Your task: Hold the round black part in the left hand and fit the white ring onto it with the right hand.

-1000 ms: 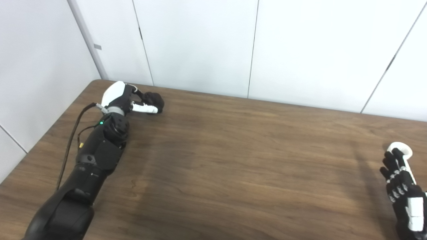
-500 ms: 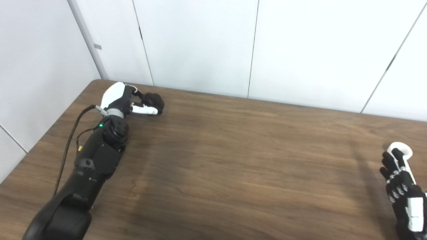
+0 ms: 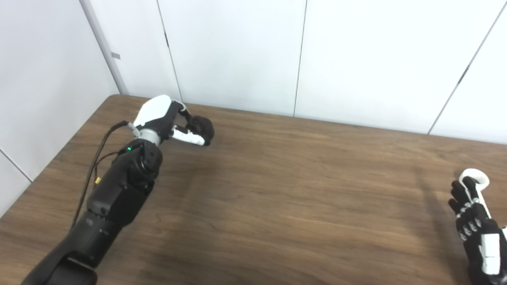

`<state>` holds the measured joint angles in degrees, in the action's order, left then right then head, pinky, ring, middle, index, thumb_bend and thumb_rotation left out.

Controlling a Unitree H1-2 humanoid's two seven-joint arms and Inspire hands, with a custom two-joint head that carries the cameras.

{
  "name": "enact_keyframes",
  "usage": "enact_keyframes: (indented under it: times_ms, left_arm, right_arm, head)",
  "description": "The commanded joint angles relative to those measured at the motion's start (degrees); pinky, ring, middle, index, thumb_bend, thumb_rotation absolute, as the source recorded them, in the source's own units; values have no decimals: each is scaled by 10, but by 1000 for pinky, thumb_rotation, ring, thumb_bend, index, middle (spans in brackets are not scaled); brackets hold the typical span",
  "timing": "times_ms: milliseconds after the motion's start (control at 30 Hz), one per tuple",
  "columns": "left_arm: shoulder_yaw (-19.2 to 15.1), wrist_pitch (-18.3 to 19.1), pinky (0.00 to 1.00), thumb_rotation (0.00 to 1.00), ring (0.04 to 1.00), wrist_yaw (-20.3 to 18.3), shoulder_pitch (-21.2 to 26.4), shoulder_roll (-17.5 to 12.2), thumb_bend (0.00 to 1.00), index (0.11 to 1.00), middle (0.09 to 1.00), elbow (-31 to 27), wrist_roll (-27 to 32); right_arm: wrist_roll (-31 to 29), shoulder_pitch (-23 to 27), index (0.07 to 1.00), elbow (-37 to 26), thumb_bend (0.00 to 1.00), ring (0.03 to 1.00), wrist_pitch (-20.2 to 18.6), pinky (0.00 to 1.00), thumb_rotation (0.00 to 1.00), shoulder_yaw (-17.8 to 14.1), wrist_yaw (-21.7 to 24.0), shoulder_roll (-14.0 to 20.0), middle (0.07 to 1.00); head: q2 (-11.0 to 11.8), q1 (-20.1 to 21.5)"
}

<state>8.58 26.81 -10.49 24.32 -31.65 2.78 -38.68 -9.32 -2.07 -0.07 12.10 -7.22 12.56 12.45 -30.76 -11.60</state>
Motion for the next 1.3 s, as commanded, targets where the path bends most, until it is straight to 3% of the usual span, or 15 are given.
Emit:
enact_keyframes:
  times_ms: [0, 133, 300, 533, 733, 1267]
  left_arm:
    - [-11, 1, 1000, 46, 922, -15, 11, 5, 523, 483, 752, -44, -40]
    - [-13, 1, 1000, 46, 902, -53, -10, 36, 523, 483, 727, -111, -90]
    - [2, 0, 1000, 45, 884, -84, -41, 68, 522, 483, 745, -190, -112]
    - [31, -7, 1000, 47, 857, -93, -75, 106, 522, 483, 737, -247, -138]
    - [50, -14, 1000, 48, 874, -95, -110, 137, 522, 483, 753, -273, -160]
    - [130, -100, 1000, 51, 859, -99, -177, 170, 523, 482, 760, -280, -193]
  right_arm:
    - [-1, -34, 1000, 28, 688, 996, -1, 1000, 979, 15, -11, -33, 975]
    - [8, -35, 1000, 23, 693, 989, -3, 1000, 974, 17, -18, -37, 969]
    - [10, -35, 1000, 17, 678, 986, -8, 1000, 969, 21, -21, -40, 970]
    - [26, -36, 1000, 6, 657, 983, -15, 1000, 978, 26, -31, -46, 963]
    - [29, -36, 1000, -5, 635, 987, -25, 1000, 984, 30, -35, -50, 956]
    - [54, -31, 1000, -39, 600, 997, -60, 1000, 1000, 49, -54, -68, 955]
  head:
    - [-1, 0]
    - [-3, 8]
    - [-5, 18]
    - [-8, 31]
    - [-15, 47]
    - [-41, 93]
